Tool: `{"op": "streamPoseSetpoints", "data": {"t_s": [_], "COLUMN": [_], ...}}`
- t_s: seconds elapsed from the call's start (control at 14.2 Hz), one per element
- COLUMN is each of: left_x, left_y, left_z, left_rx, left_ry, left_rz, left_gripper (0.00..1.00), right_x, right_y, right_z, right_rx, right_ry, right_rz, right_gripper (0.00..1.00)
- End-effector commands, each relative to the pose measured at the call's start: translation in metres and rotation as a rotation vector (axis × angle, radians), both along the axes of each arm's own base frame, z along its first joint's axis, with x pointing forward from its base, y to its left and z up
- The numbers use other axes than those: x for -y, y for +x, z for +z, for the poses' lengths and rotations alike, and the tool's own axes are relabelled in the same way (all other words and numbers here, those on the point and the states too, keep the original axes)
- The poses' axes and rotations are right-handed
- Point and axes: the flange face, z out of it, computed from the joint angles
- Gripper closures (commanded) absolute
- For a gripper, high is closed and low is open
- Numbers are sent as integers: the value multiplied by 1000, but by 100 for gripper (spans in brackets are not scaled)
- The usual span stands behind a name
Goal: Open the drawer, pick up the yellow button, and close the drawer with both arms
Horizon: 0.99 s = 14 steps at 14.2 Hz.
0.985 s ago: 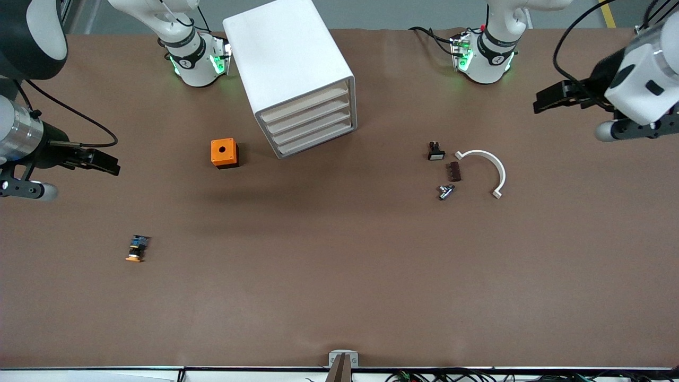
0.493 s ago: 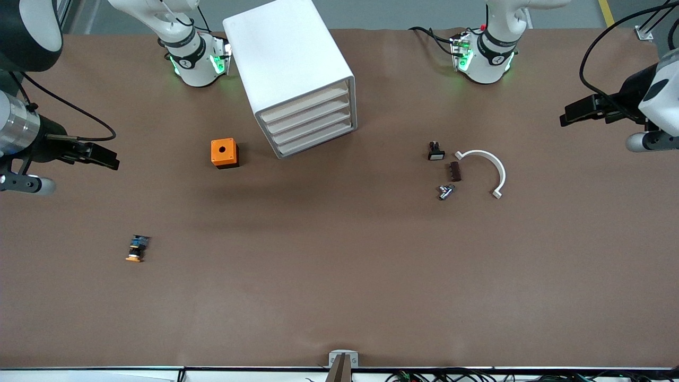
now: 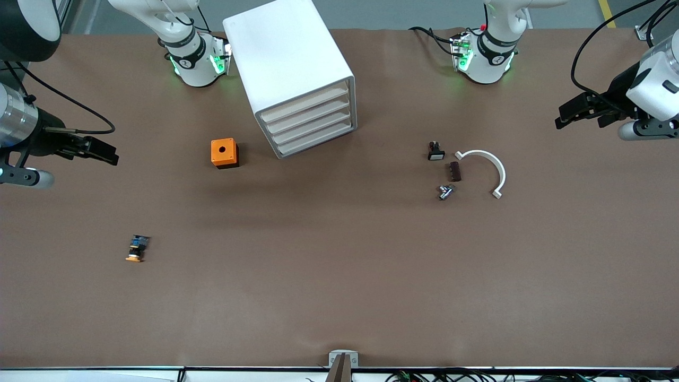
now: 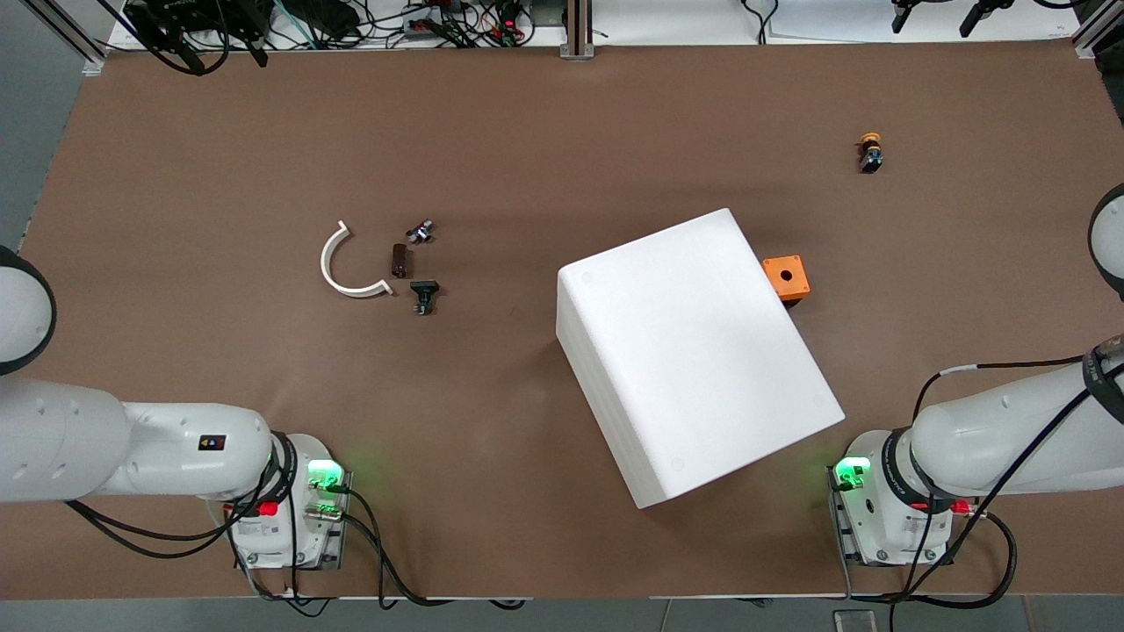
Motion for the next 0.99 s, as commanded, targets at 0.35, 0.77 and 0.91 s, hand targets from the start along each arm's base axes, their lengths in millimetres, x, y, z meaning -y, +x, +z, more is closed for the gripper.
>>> {"op": "streamPoseSetpoints", "data": {"t_s": [0.35,0.77,0.91], "left_x": [-4,-7,-10], "left_y": [-2,-3,-3], "left_z": [26,59,62], "left_rx": [90,145,147], "left_ry": [19,22,25], "left_rz": [-9,2,3], "left_gripper": [1,1,1], "right_x": [2,1,3], "right_y": [-35,-36,-38], "right_z": [-2,-2,1], "right_rx": [97,77,69], "right_ry": [9,8,7], "right_rz": [-22,-19,-25], "right_gripper": [0,0,0]}}
